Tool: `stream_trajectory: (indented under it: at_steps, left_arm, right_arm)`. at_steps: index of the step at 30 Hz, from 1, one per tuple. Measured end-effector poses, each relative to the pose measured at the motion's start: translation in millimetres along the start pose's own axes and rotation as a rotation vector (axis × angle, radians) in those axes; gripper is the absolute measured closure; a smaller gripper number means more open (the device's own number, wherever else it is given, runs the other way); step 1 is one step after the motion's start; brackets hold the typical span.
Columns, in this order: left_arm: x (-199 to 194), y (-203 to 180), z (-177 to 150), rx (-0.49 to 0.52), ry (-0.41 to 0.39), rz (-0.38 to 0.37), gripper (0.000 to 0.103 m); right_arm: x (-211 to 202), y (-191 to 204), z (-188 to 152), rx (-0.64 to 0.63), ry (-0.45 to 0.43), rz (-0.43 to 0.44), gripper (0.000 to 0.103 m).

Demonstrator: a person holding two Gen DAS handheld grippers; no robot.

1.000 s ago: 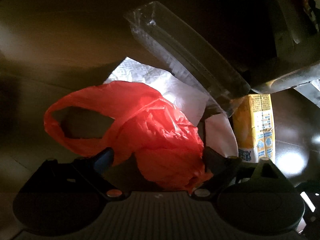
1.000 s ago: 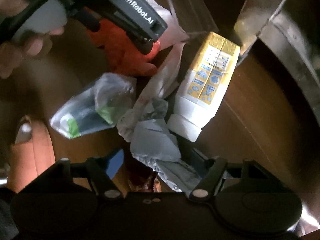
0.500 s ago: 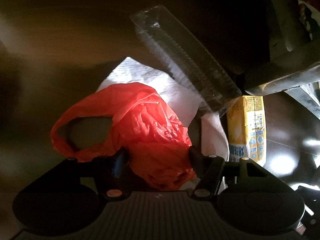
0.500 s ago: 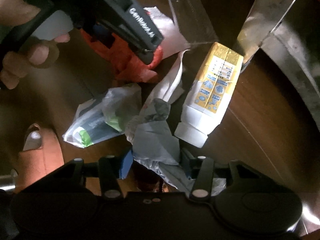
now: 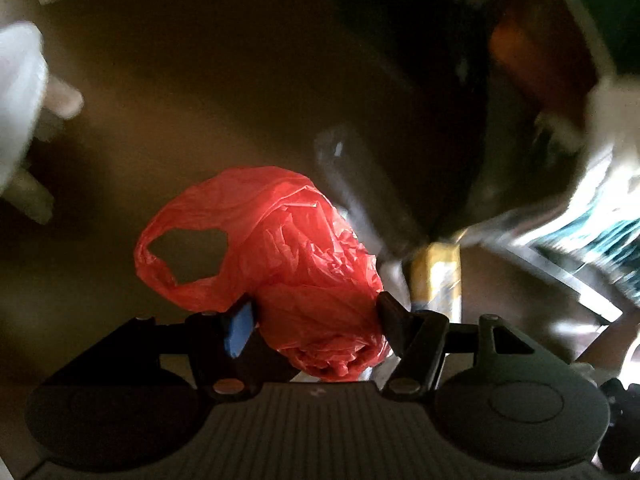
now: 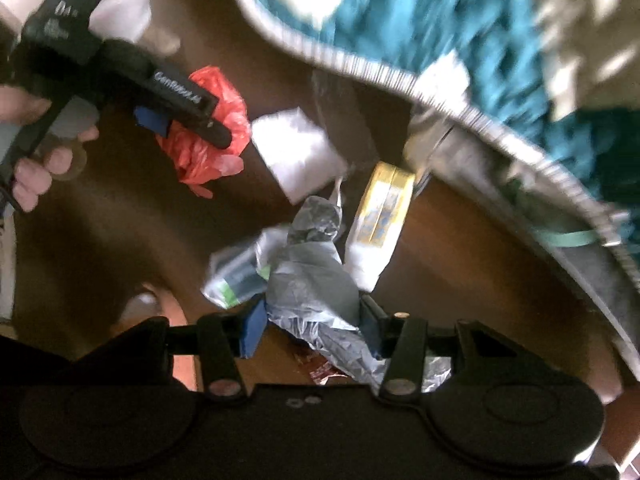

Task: Collect trash
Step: 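Lift the red bag in the left tool and grey wrapper in the right tool over the bin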

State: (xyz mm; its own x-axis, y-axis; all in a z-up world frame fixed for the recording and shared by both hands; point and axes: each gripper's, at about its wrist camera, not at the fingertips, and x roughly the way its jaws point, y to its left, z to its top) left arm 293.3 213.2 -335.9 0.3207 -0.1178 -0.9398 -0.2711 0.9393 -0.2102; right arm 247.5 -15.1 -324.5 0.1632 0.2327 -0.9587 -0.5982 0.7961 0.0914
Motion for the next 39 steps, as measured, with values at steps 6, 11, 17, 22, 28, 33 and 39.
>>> stream_trajectory:
  at_steps: [6,11,17,22,28,33,39]
  left_arm:
    - [-94.3,-10.9,19.7,0.011,-0.157,-0.013,0.039]
    - [-183.7,-31.0,28.3,0.048,-0.279,-0.024,0.038]
    - [-286.3,-66.7,16.6,0.118,-0.389,-0.041,0.038]
    - [-354.8,-101.3,0.2,0.189,-0.48,-0.062,0.038]
    - [-416.7,-141.8,-15.6,0.259,-0.579,-0.104,0.038]
    - [-462.5,-185.8,-19.4,0.321,-0.656,-0.147,0.038]
    - [-508.6,-242.4,-11.9,0.387,-0.746,-0.197,0.038]
  right_arm:
    - [-90.1,7.4,7.3,0.033,-0.149,-0.034,0.054]
    - [-166.6,13.2,9.0,0.044,-0.276,-0.069,0.054]
    - [-256.6,24.0,0.4,0.039,-0.41,-0.092,0.054]
    - [-326.8,26.2,-11.2,0.041,-0.529,-0.121,0.054]
    - [-397.2,21.1,-23.0,0.049,-0.67,-0.163,0.054]
    - [-445.4,10.0,-21.3,0.061,-0.764,-0.218,0.054]
    - [-504.1,-16.6,-5.7,0.113,-0.884,-0.243,0.054]
